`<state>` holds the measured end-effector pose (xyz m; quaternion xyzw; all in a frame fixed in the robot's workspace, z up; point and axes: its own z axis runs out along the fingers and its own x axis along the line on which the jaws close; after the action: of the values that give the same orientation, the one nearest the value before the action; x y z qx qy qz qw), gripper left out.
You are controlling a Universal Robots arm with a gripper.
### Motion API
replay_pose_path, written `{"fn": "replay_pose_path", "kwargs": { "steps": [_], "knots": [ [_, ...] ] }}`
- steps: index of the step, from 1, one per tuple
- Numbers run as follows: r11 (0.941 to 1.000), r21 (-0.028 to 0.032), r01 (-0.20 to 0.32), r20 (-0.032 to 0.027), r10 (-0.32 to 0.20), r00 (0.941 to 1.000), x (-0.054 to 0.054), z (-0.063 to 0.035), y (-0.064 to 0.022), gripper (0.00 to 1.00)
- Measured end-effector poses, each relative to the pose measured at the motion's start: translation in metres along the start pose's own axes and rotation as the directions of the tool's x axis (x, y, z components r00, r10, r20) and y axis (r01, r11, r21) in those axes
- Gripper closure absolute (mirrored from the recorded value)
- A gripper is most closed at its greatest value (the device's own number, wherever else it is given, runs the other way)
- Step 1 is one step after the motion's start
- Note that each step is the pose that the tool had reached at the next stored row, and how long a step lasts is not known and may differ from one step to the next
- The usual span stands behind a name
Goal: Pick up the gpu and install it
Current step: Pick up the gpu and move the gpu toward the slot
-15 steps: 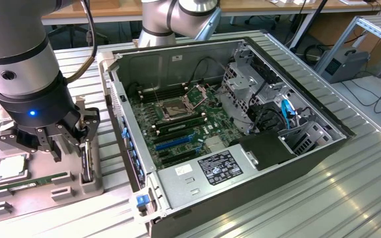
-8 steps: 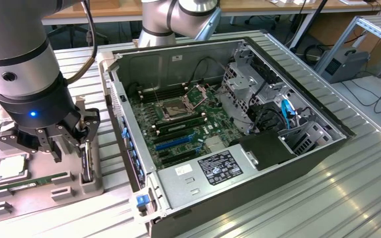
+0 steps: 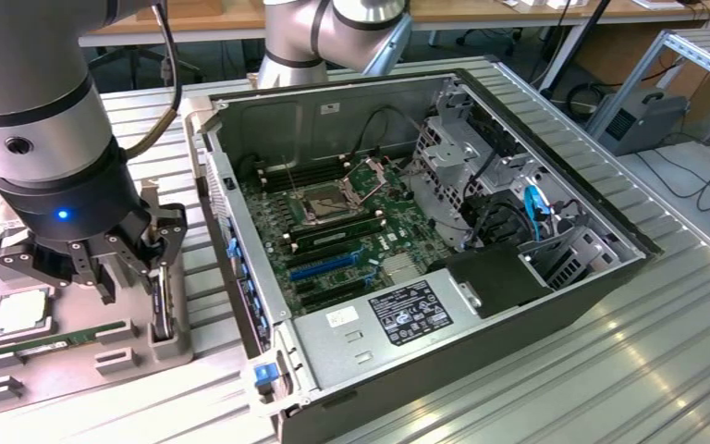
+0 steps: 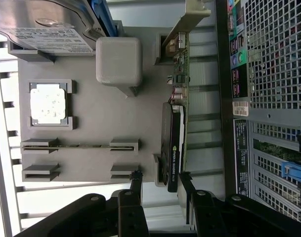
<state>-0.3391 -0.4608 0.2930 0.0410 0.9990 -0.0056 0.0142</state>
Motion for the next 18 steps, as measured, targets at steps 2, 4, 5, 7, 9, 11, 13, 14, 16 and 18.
{"fn": "replay_pose_path", "kwargs": {
  "steps": [2,4,5,7,9,11,13,14,16,18],
  "knots": [
    [1.0000,0.0000,0.000,0.0000,0.000,1.0000,0.0000,0.0005,0.0000,0.58],
    [1.0000,0.0000,0.000,0.0000,0.000,1.0000,0.0000,0.0012,0.0000,0.58],
    [1.0000,0.0000,0.000,0.0000,0.000,1.0000,0.0001,0.0015,0.0000,0.58],
    [1.0000,0.0000,0.000,0.0000,0.000,1.0000,0.0001,0.0022,0.0000,0.58],
    [1.0000,0.0000,0.000,0.0000,0.000,1.0000,0.0001,0.0028,0.0000,0.58],
    [1.0000,0.0000,0.000,0.0000,0.000,1.0000,0.0001,0.0033,0.0000,0.58],
    [1.0000,0.0000,0.000,0.0000,0.000,1.0000,0.0001,0.0037,0.0000,0.58],
    [1.0000,0.0000,0.000,0.0000,0.000,1.0000,0.0001,0.0039,0.0000,0.58],
    [1.0000,0.0000,0.000,-0.0001,0.000,1.0000,0.0001,0.0042,0.0000,0.58],
    [1.0000,0.0000,0.000,0.0000,0.000,1.0000,0.0001,0.0047,0.0000,0.58]
  ]
}}
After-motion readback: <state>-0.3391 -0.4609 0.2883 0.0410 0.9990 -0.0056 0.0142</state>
